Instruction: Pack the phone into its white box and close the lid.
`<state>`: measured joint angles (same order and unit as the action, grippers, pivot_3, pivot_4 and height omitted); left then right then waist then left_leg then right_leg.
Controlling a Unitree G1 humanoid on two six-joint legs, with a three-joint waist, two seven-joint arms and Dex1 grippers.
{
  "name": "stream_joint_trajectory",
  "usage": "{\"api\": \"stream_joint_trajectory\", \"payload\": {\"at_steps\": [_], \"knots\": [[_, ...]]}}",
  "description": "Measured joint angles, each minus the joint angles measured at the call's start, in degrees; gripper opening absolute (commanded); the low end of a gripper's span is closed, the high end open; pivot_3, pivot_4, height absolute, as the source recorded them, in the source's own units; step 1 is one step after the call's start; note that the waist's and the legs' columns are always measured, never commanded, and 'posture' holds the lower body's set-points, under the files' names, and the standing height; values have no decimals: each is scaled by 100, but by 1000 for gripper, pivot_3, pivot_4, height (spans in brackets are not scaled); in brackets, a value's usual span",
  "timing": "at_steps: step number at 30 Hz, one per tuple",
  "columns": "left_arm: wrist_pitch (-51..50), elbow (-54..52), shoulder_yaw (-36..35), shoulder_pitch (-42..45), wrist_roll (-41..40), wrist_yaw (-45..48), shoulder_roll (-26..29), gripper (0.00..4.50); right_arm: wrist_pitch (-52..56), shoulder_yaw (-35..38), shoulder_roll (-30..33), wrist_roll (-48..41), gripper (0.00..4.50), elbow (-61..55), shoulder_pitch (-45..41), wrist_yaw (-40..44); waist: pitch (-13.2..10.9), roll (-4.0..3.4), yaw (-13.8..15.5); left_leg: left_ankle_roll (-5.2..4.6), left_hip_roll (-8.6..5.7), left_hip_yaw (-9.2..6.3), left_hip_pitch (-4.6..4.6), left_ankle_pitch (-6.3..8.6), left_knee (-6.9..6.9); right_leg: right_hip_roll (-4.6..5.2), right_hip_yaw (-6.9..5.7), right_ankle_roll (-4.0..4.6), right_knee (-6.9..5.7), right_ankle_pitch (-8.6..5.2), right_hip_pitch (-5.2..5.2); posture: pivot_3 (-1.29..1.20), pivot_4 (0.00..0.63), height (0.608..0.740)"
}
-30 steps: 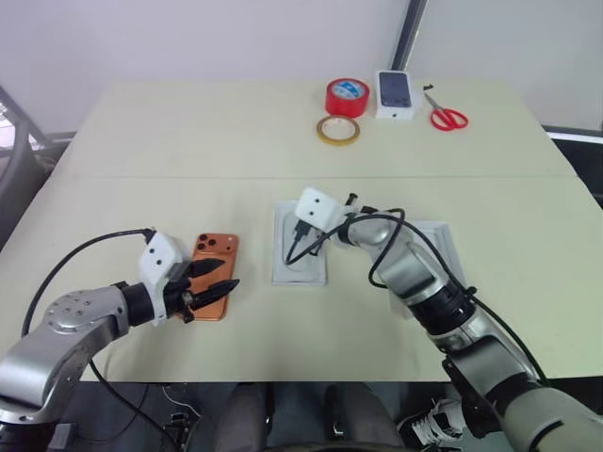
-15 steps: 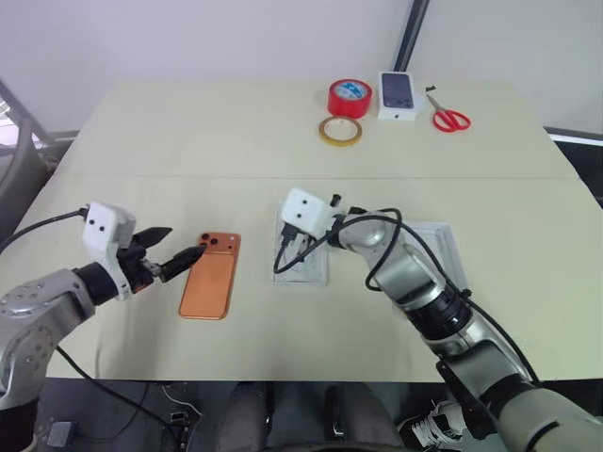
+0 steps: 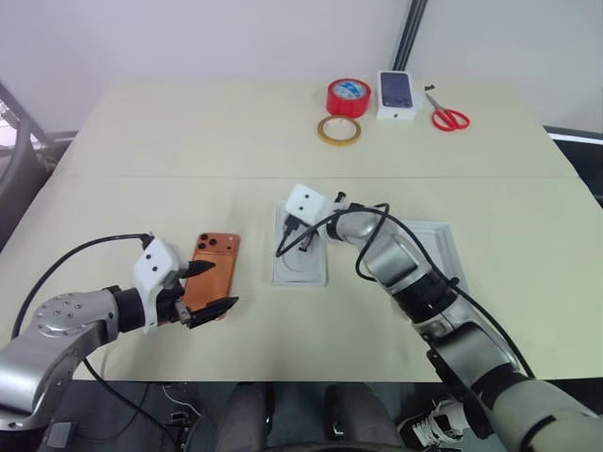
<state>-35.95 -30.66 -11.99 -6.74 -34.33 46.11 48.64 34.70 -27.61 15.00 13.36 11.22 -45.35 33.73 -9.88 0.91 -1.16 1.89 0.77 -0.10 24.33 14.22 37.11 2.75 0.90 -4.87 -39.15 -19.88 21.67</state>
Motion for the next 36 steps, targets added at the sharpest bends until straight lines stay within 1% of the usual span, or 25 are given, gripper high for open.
{"api": "stream_joint_trajectory", "payload": {"at_steps": [6,10,13,19,28,33,36], "knots": [[4,-9,3,-31,5,1,-46,4397,243,-65,418,178,0,-485,104,344,0,0,1,0,0,0,0,0,0,0,0,0,0,0,0,0,150,725],[4,-25,9,-27,6,1,-56,4397,270,-192,585,184,0,-913,338,720,0,0,-6,-1,1,0,0,0,0,-2,0,0,-1,0,0,0,150,725],[3,-28,12,-27,6,1,-58,4397,268,-271,637,151,0,-1135,439,965,0,0,-1,-1,1,-1,-1,0,1,-2,0,0,-1,0,-1,0,150,725],[3,-28,14,-26,7,-2,-63,4397,337,-313,670,154,0,-1339,460,1180,0,0,1,-1,1,-1,-1,0,1,-2,0,0,-1,0,-1,0,150,725],[3,-25,-2,-27,8,-12,-67,4397,408,-78,448,67,0,-1402,373,1068,0,0,-1,-1,1,-1,-1,0,1,-3,0,0,-1,0,-1,0,150,725],[3,-23,-5,-28,8,-26,-97,4397,355,-89,163,50,0,-1270,373,933,1,1,-1,-1,1,-1,-1,0,1,-3,-1,0,-2,0,-1,0,150,725],[3,-23,-6,-27,9,-34,-118,4397,301,-172,122,60,0,-1135,377,931,0,1,4,-1,1,-1,-1,0,2,-3,-1,0,-2,0,-2,0,150,725]]}}
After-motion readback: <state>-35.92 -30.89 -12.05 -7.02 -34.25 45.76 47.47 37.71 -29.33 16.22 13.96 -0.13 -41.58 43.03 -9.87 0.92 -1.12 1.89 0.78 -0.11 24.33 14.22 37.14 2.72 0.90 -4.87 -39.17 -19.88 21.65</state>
